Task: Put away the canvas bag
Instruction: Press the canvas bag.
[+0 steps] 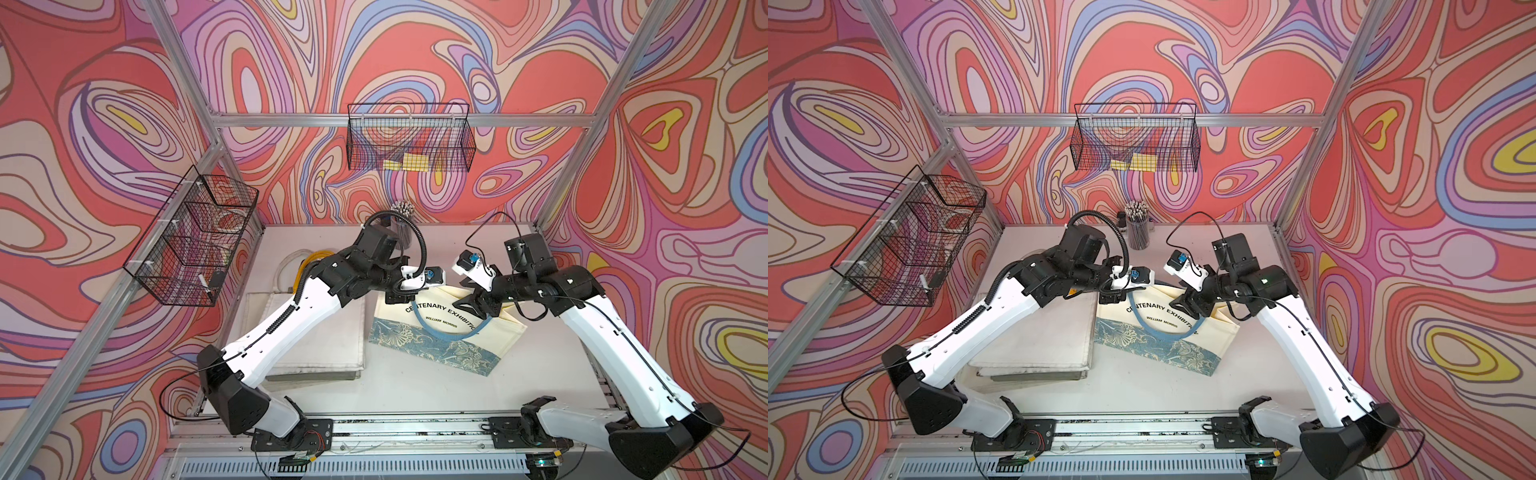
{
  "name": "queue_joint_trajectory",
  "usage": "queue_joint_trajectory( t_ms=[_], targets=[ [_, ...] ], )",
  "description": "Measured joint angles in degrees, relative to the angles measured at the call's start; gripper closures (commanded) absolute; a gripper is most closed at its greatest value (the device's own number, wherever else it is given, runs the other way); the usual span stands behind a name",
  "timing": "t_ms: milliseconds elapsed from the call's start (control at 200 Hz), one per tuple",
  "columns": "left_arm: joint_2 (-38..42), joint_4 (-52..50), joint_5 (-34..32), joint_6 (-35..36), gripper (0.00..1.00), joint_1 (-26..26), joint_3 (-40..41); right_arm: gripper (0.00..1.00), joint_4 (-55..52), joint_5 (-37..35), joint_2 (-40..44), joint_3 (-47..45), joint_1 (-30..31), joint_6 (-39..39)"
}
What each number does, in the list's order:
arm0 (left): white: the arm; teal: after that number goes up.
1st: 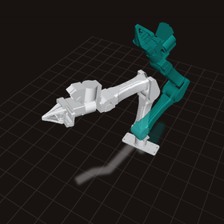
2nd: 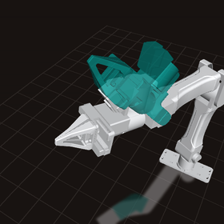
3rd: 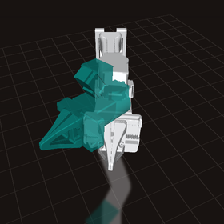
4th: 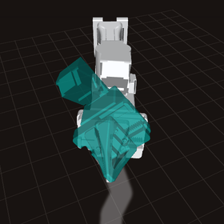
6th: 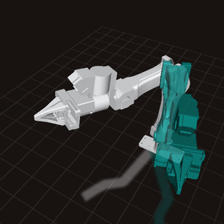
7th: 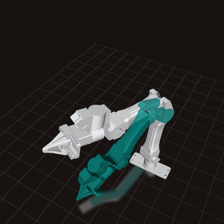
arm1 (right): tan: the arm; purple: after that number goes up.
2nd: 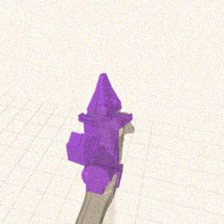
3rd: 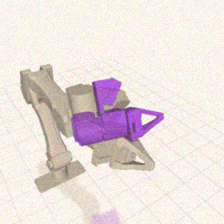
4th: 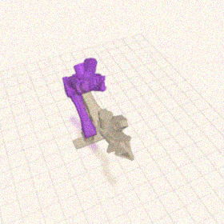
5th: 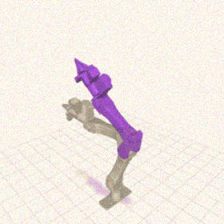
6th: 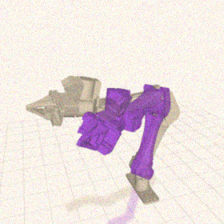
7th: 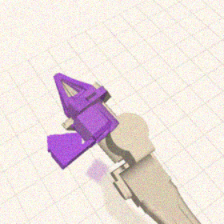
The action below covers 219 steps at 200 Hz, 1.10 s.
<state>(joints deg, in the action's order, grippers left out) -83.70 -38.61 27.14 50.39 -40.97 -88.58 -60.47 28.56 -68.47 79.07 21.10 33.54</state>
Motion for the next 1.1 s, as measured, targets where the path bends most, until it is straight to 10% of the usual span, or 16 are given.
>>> queue_joint_trajectory(
  t_ms=[676,1097],
  targets=[
    [4.07,3.28,-3.23,4.92,1.0,3.34,4.92,0.08,5.7,7.45,3.85,1.92,-0.04,-6.08],
    [5.75,5.53,-5.22,8.04,1.0,3.54,8.5,0.02,-3.65,1.9,12.46,1.49,-0.07,5.57]
  ],
)
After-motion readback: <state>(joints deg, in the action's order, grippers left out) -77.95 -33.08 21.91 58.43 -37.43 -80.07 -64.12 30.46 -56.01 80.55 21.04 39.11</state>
